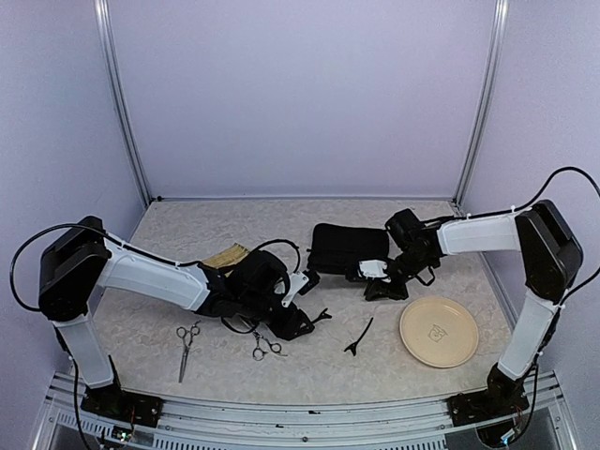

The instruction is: Sort the hair-cutting tools

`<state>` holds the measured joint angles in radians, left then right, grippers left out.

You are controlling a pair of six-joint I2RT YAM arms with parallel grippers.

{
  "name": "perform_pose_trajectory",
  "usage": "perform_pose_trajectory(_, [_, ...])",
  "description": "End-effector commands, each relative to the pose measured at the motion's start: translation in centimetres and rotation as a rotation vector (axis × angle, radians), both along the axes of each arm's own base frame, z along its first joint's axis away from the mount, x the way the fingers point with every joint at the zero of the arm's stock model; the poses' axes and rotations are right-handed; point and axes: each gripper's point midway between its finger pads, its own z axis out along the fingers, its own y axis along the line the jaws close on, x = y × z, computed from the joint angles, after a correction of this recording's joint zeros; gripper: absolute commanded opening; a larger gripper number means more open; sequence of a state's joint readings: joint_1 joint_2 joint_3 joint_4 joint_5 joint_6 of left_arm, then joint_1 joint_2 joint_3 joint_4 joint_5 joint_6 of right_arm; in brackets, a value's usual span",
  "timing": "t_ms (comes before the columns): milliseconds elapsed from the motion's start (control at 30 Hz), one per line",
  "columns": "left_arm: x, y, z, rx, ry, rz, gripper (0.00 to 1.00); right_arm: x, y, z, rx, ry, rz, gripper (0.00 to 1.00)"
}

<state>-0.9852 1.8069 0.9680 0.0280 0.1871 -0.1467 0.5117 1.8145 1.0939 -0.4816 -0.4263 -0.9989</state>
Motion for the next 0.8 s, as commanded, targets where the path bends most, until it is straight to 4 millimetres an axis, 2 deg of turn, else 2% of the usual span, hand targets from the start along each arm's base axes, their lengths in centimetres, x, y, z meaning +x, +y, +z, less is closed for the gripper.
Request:
perform_pose_trajectory(0, [0.0, -0.9, 0.4, 0.015, -0.035, -0.026, 0.55, 0.8, 0.8, 4.3, 0.084, -0.118, -0.030, 0.19])
perform_pose_trajectory(67, [0.0, -0.7, -0.1, 0.017, -0.027, -0.030, 0.56, 3.1, 1.1, 5.5, 0.107, -0.168, -0.103, 0.30])
perform_pose_trajectory(133, [0.4, -0.1, -0.3, -0.004, -0.014, -0.021, 0.57, 5.1, 1.5, 6.1, 0.128, -0.171, -0.143, 0.47])
perform_pose_trajectory(200, [0.8, 0.4, -0.5, -0.026, 0.012, -0.013, 0.58, 6.2, 1.8, 5.6, 0.112, -0.148, -0.141, 0.61])
perform_pose_trajectory(233, [0.9, 0.6, -0.5, -0.032, 0.019, -0.011, 0.58, 6.8, 2.0, 5.2, 0.101, -0.143, -0.140, 0.62])
perform_pose_trajectory(367, [1.0, 0.3, 0.0, -0.041, 0.024, -0.013, 0.57, 8.8, 2.4, 3.4, 0.050, -0.115, -0.158, 0.59])
perform_pose_trajectory(433, [0.9, 0.3, 0.3, -0.043, 0.022, -0.015, 0.57, 9.0, 2.5, 2.7, 0.039, -0.096, -0.152, 0.55])
perform_pose_trajectory(600, [0.9, 0.6, 0.3, -0.035, 0.019, -0.010, 0.58, 7.5, 2.3, 1.4, 0.032, -0.045, -0.125, 0.48])
perform_pose_trajectory(767, [1.1, 0.4, 0.1, -0.031, 0.018, -0.013, 0.58, 5.7, 1.6, 0.0, 0.002, 0.013, -0.108, 0.36])
